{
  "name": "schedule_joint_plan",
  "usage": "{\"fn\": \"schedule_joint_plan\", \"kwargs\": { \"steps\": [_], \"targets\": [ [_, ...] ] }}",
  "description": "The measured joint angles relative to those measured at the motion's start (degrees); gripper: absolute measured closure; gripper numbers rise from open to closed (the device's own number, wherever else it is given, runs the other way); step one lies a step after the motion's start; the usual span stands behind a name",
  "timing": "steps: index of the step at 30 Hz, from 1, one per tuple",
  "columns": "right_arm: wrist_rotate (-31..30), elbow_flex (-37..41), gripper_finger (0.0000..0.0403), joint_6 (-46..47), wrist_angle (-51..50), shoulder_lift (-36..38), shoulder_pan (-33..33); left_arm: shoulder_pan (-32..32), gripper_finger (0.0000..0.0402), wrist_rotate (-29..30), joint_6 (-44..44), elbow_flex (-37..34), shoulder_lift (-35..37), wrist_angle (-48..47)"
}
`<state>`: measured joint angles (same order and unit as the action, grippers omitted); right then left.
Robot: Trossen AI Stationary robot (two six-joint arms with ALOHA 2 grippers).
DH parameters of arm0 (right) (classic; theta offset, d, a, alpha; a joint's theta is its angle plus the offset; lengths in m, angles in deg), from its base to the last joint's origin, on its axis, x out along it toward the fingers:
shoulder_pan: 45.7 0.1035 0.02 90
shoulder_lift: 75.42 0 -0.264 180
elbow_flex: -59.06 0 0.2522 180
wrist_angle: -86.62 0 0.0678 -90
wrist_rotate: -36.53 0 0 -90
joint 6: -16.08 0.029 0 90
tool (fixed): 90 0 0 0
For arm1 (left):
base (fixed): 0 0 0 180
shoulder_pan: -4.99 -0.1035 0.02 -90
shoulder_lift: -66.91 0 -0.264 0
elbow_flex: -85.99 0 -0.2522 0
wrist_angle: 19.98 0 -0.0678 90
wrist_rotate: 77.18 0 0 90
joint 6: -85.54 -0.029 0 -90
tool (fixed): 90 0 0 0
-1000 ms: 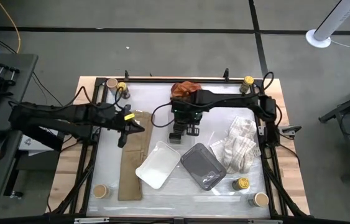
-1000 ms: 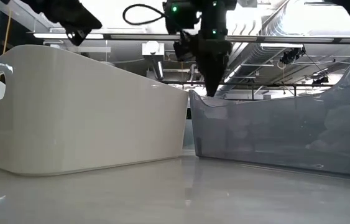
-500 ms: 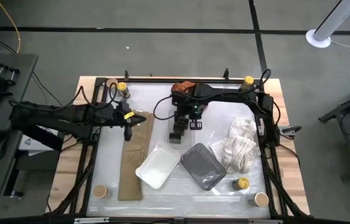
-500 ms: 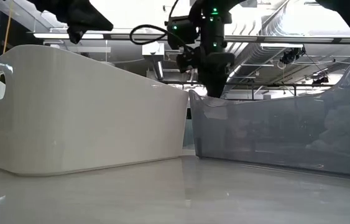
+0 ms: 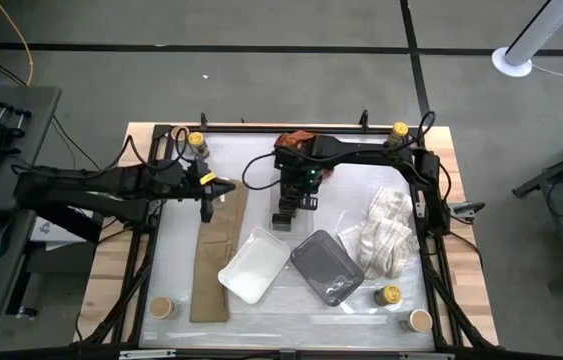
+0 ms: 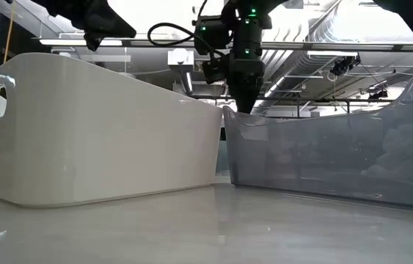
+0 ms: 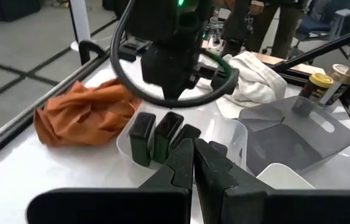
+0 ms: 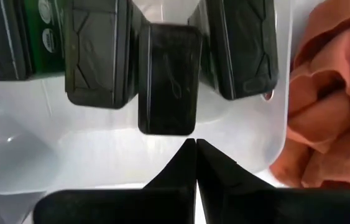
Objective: Sort spices by type
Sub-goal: Put the top left yellow seasoning bottle into the white bin
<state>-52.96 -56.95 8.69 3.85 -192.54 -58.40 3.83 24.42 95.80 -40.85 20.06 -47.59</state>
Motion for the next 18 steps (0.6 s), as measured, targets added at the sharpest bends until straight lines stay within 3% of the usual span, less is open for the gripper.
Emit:
{"fn": "schedule_joint_plan", "kwargs": {
  "steps": [10,18],
  "targets": [
    [1.6,0.0,0.0403,3.3,-0.5,-2.0,2.4,-4.3,0.0401,-3.9,-9.6,4.8,0.0,0.1],
    [-2.0,0.0,0.0403,3.0,2.3,-2.6,2.7,-6.2,0.0401,-5.4,-12.9,6.7,0.1,0.1]
  ]
}}
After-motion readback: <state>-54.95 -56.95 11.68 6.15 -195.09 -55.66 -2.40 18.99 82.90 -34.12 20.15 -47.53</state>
